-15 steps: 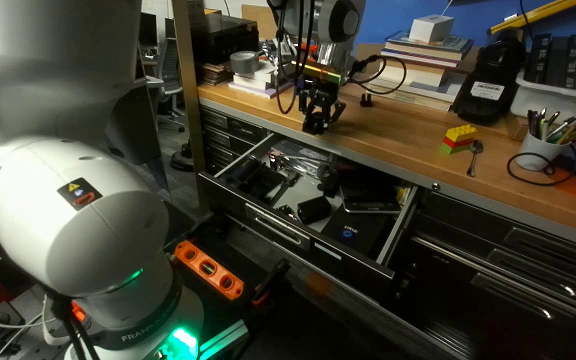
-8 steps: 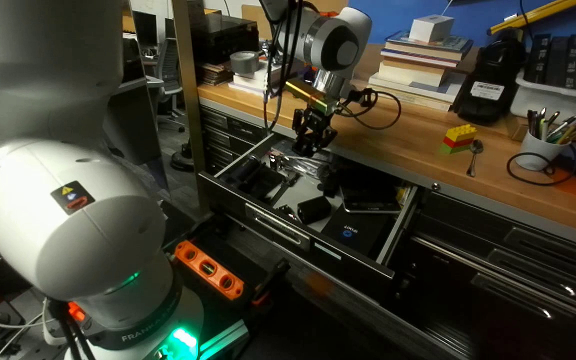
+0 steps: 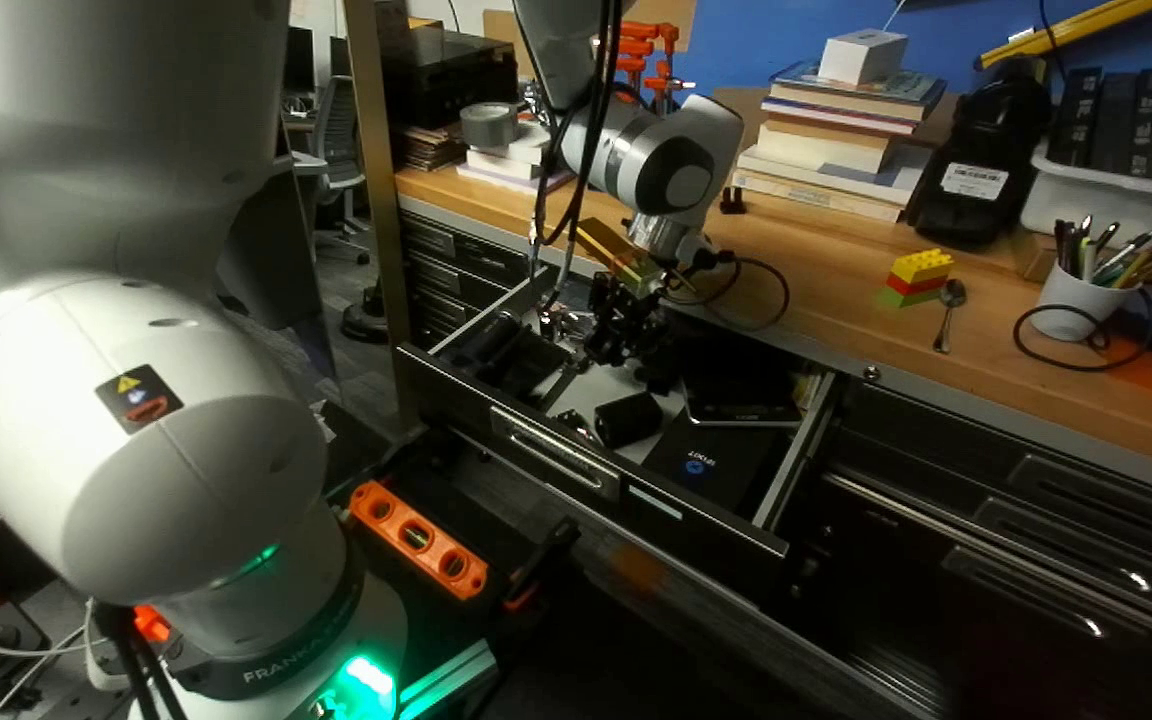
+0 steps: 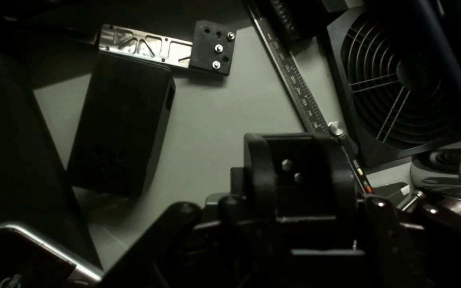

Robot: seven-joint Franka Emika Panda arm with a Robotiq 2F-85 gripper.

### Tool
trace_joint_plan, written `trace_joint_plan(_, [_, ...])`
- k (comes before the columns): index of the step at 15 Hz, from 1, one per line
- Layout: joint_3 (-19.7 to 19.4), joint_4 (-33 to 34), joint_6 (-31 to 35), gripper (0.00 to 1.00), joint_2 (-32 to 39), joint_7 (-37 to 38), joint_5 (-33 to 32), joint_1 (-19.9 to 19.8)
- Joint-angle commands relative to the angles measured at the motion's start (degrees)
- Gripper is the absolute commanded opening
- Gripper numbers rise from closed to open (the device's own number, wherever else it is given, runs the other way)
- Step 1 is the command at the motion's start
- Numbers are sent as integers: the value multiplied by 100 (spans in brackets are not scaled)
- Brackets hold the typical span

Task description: Pick up the black objects from the counter and put them in the open drawer and close it

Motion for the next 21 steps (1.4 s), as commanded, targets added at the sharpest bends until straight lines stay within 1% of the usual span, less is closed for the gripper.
trace_joint_plan(1, [-7, 68, 220, 26, 218, 86, 102, -29])
trace_joint_plan(5, [0, 213, 222, 26, 458, 126, 145, -94])
trace_joint_plan(6, [-5, 243, 194, 76, 489, 168, 148, -94])
trace_joint_plan(7, [-9, 262, 181, 77, 509, 191, 148, -99])
trace_joint_plan(8, [-9, 268, 165, 82, 508, 208, 142, -101])
trace_joint_plan(10, [-5, 265, 133, 98, 453, 248, 134, -94])
trace_joint_plan(11, [-4, 258, 108, 100, 401, 271, 132, -88])
trace_joint_plan(14, [26, 222, -208, 100, 21, 283, 119, -80])
trace_joint_plan(17, [6, 270, -812, 100, -520, 351, 38, -28])
trace_joint_plan(21, [23, 667, -1735, 100, -1157, 403, -21, 72])
